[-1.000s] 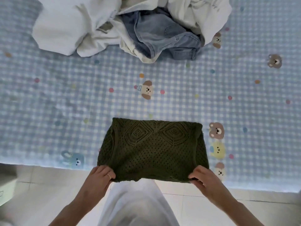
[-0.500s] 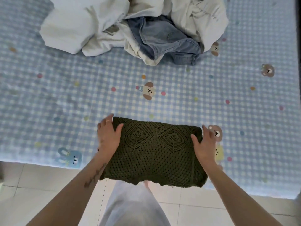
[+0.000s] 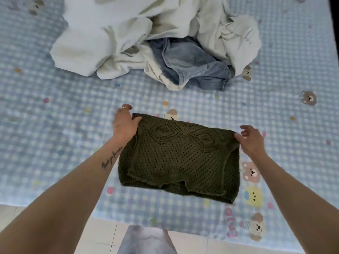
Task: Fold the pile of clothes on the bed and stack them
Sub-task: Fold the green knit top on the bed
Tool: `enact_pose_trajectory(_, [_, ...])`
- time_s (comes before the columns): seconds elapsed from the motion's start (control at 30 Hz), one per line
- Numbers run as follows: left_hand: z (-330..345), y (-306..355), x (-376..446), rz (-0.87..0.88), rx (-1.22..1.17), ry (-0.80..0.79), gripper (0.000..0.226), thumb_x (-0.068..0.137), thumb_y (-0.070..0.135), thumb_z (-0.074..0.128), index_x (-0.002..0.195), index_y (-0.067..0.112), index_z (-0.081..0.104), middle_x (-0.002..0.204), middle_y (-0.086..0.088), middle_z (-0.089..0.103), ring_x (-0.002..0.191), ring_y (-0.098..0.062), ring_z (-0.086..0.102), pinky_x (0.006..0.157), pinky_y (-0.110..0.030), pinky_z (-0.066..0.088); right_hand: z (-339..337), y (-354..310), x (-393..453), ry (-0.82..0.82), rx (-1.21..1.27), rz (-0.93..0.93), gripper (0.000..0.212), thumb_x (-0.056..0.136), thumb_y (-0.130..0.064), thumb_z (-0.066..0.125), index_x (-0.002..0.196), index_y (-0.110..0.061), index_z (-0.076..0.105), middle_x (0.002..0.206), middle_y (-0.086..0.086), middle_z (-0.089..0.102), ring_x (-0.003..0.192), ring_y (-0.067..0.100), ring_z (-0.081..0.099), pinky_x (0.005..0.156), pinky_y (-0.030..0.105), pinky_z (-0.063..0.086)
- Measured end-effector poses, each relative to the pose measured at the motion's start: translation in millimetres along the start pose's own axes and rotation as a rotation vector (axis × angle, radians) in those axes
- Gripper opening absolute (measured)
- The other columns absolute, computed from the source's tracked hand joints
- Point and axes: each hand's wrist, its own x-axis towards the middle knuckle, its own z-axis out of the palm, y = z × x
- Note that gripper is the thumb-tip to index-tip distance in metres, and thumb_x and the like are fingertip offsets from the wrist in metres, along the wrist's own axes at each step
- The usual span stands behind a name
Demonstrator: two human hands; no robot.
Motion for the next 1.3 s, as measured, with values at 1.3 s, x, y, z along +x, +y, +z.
enact_pose_trajectory(1.3, [193,102,-237,0.27,0.212,-0.558,0.037,0.097,0.035,0.04,0.13,0.02,0.045,0.126,0.001,0.042,0.111,-0.015,0.047,0.09,-0.025,0.041,-23,15,61,-0.644,0.443,0.047,0.032,0.081,0.019,0.053,0.09,-0.009,0.067,0.085,0.008,0.069,0.086,0.023,0.064,0.076,0.032,0.055])
